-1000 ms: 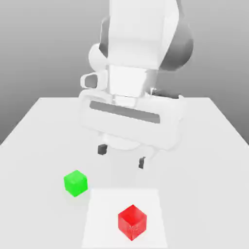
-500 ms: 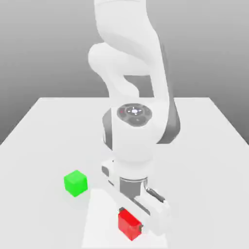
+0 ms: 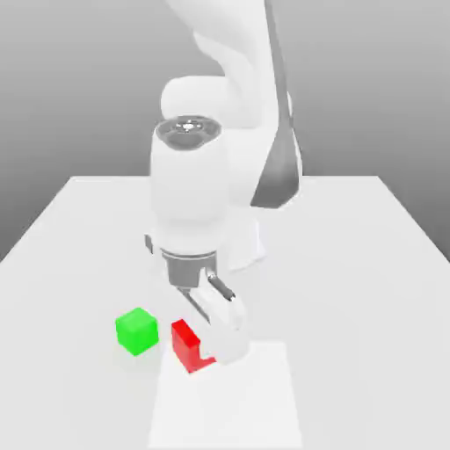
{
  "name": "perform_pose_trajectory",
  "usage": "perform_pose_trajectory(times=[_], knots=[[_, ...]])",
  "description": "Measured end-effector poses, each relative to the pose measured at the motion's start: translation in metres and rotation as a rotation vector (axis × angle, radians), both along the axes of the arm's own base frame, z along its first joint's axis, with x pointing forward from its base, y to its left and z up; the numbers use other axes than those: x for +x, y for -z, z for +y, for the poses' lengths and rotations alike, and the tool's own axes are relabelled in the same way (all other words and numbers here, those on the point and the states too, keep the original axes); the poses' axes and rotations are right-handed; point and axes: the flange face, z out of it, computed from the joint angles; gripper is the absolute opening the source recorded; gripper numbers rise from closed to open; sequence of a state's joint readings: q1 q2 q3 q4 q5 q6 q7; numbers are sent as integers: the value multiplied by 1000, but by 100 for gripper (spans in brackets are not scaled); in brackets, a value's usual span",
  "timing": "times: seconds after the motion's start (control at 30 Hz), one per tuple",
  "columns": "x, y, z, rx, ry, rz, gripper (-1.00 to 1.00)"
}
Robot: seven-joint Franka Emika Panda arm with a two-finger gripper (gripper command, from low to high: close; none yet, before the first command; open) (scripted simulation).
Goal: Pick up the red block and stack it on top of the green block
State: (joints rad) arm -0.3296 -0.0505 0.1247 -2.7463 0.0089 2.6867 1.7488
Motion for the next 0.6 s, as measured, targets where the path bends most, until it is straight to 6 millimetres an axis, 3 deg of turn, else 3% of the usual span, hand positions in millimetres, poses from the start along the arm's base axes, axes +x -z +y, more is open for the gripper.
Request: perform_pose_trajectory(times=[0.23, 0.5, 0.53, 0.6], knots=[[-88, -10, -64, -3, 318, -9, -100], [-97, 44, -70, -7, 352, -9, -100], [-97, 50, -69, -4, 352, -10, 100], [-97, 50, -69, -4, 351, -10, 100]])
